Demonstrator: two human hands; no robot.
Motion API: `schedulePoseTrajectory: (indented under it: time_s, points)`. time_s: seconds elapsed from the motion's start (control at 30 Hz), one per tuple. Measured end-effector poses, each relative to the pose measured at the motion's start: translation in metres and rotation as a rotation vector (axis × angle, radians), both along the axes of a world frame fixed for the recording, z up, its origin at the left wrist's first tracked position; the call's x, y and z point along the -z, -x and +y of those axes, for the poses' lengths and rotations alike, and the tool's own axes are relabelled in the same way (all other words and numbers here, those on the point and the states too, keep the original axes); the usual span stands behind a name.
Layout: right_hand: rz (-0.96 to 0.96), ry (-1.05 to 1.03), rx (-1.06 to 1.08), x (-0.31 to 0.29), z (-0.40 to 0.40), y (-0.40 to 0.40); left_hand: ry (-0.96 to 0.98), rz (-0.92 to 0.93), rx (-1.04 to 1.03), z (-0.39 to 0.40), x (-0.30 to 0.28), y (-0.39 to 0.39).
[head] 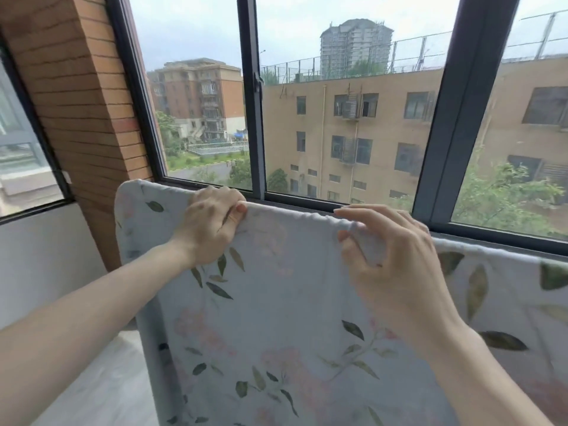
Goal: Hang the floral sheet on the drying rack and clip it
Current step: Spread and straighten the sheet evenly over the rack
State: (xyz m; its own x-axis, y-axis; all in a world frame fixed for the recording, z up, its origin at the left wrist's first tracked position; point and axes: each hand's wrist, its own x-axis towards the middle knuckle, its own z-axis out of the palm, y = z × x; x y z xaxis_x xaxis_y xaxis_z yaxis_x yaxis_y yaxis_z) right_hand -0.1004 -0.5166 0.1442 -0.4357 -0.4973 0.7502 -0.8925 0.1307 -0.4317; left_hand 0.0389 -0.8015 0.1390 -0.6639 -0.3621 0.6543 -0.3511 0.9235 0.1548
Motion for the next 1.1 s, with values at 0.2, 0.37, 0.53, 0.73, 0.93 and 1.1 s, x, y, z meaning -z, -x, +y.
schedulePoseTrajectory:
  time_s: [0.2, 0.37, 0.53, 0.73, 0.93, 1.1]
  points:
    - [0.056, -0.096, -0.085, -0.001, -0.096, -0.053, 0.039, -0.100, 0.201, -0.026, -0.007, -0.016]
    - [0.084, -0.188, 0.167, 0.013, -0.147, -0.074, 0.053, -0.081, 0.147, -0.088, -0.007, -0.076]
    - [0.002, -0.106, 0.390, 0.019, -0.166, -0.090, 0.035, -0.109, 0.037, -0.169, 0.004, -0.145]
    - [-0.089, 0.022, 0.340, 0.043, -0.187, -0.135, -0.027, -0.176, 0.034, -0.212, 0.041, -0.184]
    - [-0.232, -0.082, 0.024, 0.106, -0.247, -0.205, -0.116, -0.106, 0.066, -0.252, 0.075, -0.205]
    - [-0.356, -0.185, -0.131, 0.160, -0.319, -0.227, -0.273, -0.152, 0.080, -0.296, 0.103, -0.230]
